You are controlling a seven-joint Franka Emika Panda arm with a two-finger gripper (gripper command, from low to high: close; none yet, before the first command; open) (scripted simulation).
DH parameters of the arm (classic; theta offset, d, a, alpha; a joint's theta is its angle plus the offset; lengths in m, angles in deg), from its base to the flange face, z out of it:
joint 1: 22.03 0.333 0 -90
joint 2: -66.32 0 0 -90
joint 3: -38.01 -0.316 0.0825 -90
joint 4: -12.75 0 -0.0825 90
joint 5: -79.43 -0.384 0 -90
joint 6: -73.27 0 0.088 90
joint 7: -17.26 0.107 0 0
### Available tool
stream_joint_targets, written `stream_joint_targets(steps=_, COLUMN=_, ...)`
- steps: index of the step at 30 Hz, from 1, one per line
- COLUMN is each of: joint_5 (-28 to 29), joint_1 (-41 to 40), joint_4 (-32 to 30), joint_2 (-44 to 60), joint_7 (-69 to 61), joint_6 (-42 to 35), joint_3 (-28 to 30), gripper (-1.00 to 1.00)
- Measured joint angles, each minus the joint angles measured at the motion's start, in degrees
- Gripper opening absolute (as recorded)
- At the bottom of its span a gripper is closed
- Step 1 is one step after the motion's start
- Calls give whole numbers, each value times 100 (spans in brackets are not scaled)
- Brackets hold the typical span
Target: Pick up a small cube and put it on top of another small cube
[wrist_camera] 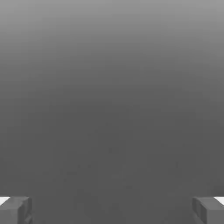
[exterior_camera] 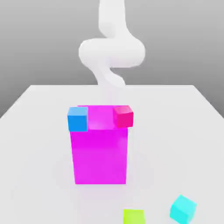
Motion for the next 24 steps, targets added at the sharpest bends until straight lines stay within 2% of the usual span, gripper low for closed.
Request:
stream_joint_targets(steps=14, joint_5=255, joint_1=-98, joint_4=-93, joint_2=2944, joint_7=536, joint_6=935, joint_3=-350, gripper=0)
stream_joint_targets(steps=24, joint_5=361, joint_1=40, joint_4=-159, joint_2=5017, joint_7=861, joint_6=1597, joint_3=-395, gripper=0)
